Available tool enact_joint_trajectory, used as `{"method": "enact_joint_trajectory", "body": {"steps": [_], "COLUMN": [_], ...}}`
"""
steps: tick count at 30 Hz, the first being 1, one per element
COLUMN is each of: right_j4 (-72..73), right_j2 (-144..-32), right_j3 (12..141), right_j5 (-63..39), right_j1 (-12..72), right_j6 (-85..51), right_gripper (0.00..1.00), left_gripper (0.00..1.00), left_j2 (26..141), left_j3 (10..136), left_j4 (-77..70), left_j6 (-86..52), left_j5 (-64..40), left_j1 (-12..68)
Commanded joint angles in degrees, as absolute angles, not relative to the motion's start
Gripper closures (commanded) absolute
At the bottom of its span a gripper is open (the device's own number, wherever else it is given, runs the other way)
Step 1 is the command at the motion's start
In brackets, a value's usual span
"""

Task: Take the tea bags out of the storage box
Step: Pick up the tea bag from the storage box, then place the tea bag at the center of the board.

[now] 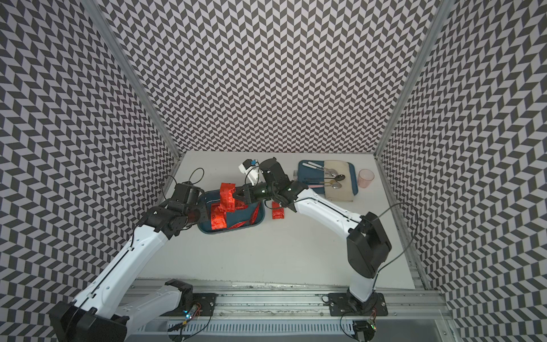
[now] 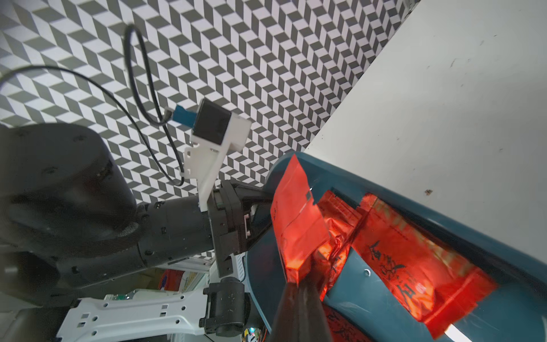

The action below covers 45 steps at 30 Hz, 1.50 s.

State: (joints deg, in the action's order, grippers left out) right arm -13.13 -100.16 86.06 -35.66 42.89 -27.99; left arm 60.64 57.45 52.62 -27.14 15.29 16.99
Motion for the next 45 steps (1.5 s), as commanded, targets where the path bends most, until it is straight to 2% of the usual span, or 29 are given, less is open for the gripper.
{"method": "enact_joint_trajectory", "body": {"steps": [1,9,12,16,19,28,45], "right_j4": [-20.3,-32.5,-36.0,-38.9,-40.0,-45.9,-46.5], "right_j2": [-95.9,-91.1,-92.4,-97.6,-100.8,-112.2,-118.1], "right_j3": [88.1,80.1,78.2,78.1,79.6,85.9,86.4], "right_j5": [-36.4,-33.4,-29.1,-31.5,-25.5,-24.7,-23.4], "right_j1": [39.1,27.1,24.0,19.5,18.9,16.5,16.4], "right_j6": [-24.5,-18.0,-15.5,-12.1,-10.0,-6.2,-6.1], "right_gripper": [1.0,1.0,1.0,1.0,1.0,1.0,1.0], "left_gripper": [1.0,1.0,1.0,1.0,1.0,1.0,1.0], "left_j2": [60.7,61.0,61.3,61.2,60.8,59.4,58.1], "left_j3": [58.7,59.1,58.7,58.7,58.7,59.0,58.9], "left_j4": [51.8,51.1,50.6,50.5,50.3,50.9,50.8], "left_j6": [-28.6,-27.1,-27.1,-27.2,-27.1,-26.5,-26.0], "left_j5": [16.4,19.2,19.0,19.1,18.9,18.4,17.9], "left_j1": [17.0,16.9,17.0,17.0,17.0,17.2,17.3]}}
